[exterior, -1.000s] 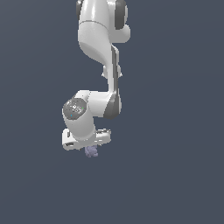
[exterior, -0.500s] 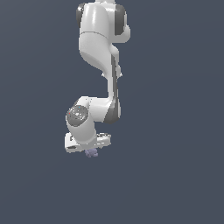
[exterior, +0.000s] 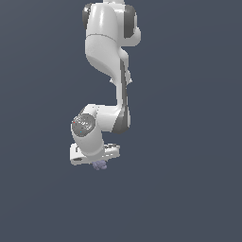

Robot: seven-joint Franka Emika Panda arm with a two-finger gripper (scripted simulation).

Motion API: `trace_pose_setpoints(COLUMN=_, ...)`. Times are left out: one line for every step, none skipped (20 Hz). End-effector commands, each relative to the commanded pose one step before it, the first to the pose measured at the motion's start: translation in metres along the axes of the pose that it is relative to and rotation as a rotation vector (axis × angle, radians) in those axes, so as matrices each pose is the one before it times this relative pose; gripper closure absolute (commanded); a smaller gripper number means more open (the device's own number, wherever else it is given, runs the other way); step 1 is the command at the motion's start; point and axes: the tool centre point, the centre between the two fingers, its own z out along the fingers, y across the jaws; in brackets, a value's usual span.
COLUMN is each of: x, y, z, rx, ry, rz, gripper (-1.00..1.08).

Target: Pick up the object and move it to a goal position.

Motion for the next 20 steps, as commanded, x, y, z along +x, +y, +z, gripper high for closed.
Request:
trace_pose_setpoints(x=0.00003, y=-0.00001, z=-0.00021, rx=-0.00014, ry=0.00028, rz=-0.00005, gripper=1.08)
trace_pose_setpoints(x=0.00003, y=0.00014, z=-0.00036, rx=0.0, ry=0.0, rz=0.0, gripper=1.08)
trace_pose_setpoints(x=0.0001, y=0.00042, z=-0.00108, rx=0.0, ry=0.0, rz=0.0, gripper=1.08)
trace_pose_setpoints(x=0.00017, y=0.00069, z=-0.00179, rx=0.0, ry=0.0, rz=0.0, gripper=1.08)
trace_pose_setpoints(x=0.00024, y=0.00097, z=-0.0025, rx=0.0, ry=0.0, rz=0.0, gripper=1.08)
trace_pose_setpoints(x=0.00031, y=0.00124, z=-0.00319, rx=0.0, ry=0.0, rz=0.0, gripper=1.08)
trace_pose_setpoints(x=0.00038, y=0.0015, z=-0.00386, rx=0.0, ry=0.0, rz=0.0, gripper=1.08)
trace_pose_setpoints(x=0.00045, y=0.00175, z=-0.00451, rx=0.0, ry=0.0, rz=0.0, gripper=1.08)
trace_pose_setpoints(x=0.00052, y=0.002, z=-0.00515, rx=0.0, ry=0.0, rz=0.0, gripper=1.08)
trace_pose_setpoints(x=0.00059, y=0.00224, z=-0.00576, rx=0.0, ry=0.0, rz=0.0, gripper=1.08)
trace_pose_setpoints(x=0.00066, y=0.00247, z=-0.00634, rx=0.0, ry=0.0, rz=0.0, gripper=1.08)
trace_pose_setpoints(x=0.00072, y=0.00269, z=-0.0069, rx=0.0, ry=0.0, rz=0.0, gripper=1.08)
trace_pose_setpoints(x=0.00079, y=0.0029, z=-0.00742, rx=0.0, ry=0.0, rz=0.0, gripper=1.08)
trace_pose_setpoints(x=0.00085, y=0.00308, z=-0.00789, rx=0.0, ry=0.0, rz=0.0, gripper=1.08)
trace_pose_setpoints(x=0.00091, y=0.00322, z=-0.00824, rx=0.0, ry=0.0, rz=0.0, gripper=1.08)
trace_pose_setpoints(x=0.00096, y=0.00332, z=-0.00849, rx=0.0, ry=0.0, rz=0.0, gripper=1.08)
trace_pose_setpoints(x=0.001, y=0.00339, z=-0.00865, rx=0.0, ry=0.0, rz=0.0, gripper=1.08)
trace_pose_setpoints(x=0.00103, y=0.00344, z=-0.00875, rx=0.0, ry=0.0, rz=0.0, gripper=1.08)
trace_pose_setpoints(x=0.00106, y=0.00347, z=-0.00879, rx=0.0, ry=0.0, rz=0.0, gripper=1.08)
trace_pose_setpoints(x=0.00109, y=0.00348, z=-0.0088, rx=0.0, ry=0.0, rz=0.0, gripper=1.08)
